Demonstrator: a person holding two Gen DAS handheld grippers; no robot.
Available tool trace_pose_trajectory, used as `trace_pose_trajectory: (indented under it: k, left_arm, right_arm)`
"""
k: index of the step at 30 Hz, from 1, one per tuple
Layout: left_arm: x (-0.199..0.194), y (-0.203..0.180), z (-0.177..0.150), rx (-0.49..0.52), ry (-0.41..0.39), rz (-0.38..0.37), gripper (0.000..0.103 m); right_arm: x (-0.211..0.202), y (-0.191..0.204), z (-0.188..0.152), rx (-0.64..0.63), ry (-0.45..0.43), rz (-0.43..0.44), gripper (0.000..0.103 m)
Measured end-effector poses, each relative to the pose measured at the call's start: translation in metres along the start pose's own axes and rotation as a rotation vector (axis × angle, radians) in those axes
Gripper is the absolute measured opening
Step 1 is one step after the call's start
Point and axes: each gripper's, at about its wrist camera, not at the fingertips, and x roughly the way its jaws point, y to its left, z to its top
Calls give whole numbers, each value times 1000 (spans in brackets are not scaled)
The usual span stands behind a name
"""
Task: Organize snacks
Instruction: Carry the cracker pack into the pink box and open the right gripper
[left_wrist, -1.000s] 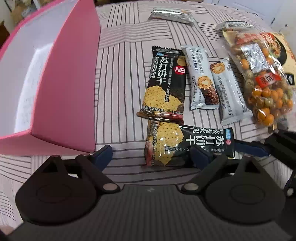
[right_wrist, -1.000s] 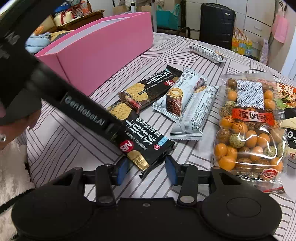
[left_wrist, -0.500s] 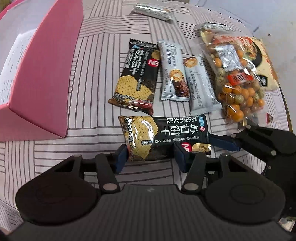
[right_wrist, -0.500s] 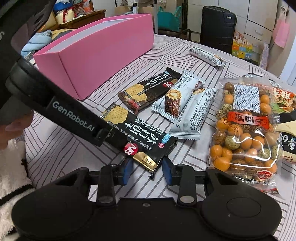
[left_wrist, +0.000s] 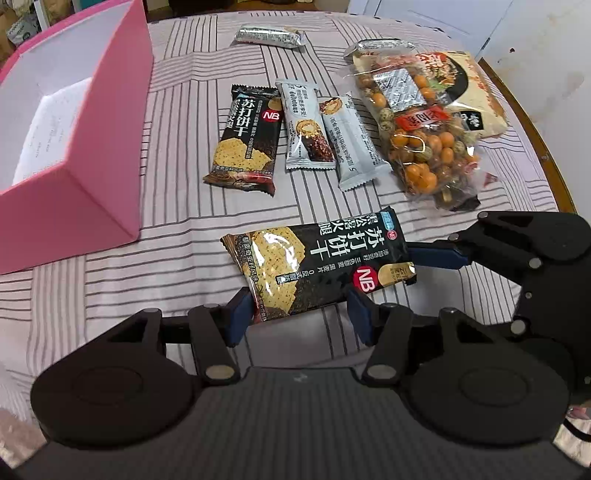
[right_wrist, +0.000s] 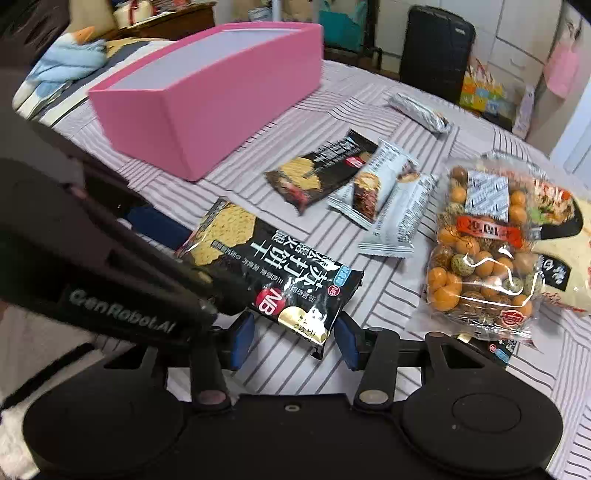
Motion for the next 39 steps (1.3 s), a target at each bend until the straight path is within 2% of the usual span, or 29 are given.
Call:
trace_pose_trajectory:
  k: [8, 14, 20, 23, 32, 36, 39]
  left_arm:
    - [-48, 0, -19, 45, -37, -3, 53]
    - [-87, 7, -31, 80, -53, 20, 53]
    - [-117, 27, -44, 49, -43, 14, 53]
    - [-133, 39, -46, 30, -62, 19, 54]
    - [-186, 79, -19, 40, -216, 99, 54]
    - [-188, 114, -1, 0, -238, 73, 54]
    - [-178, 135, 15, -4, -244, 92, 54]
  right_arm:
    - [-45, 24, 0, -25, -65, 2, 54]
    - [-69, 50, 12, -63, -78, 21, 54]
    - [-85, 79, 28, -125, -82, 30, 54]
    - [-94, 92, 39, -169, -108, 28, 54]
    - [-103, 98, 105, -260, -249, 67, 52]
    - [-85, 95, 130, -264, -277, 98, 49]
    - [-63, 90, 150, -268, -298, 110, 46]
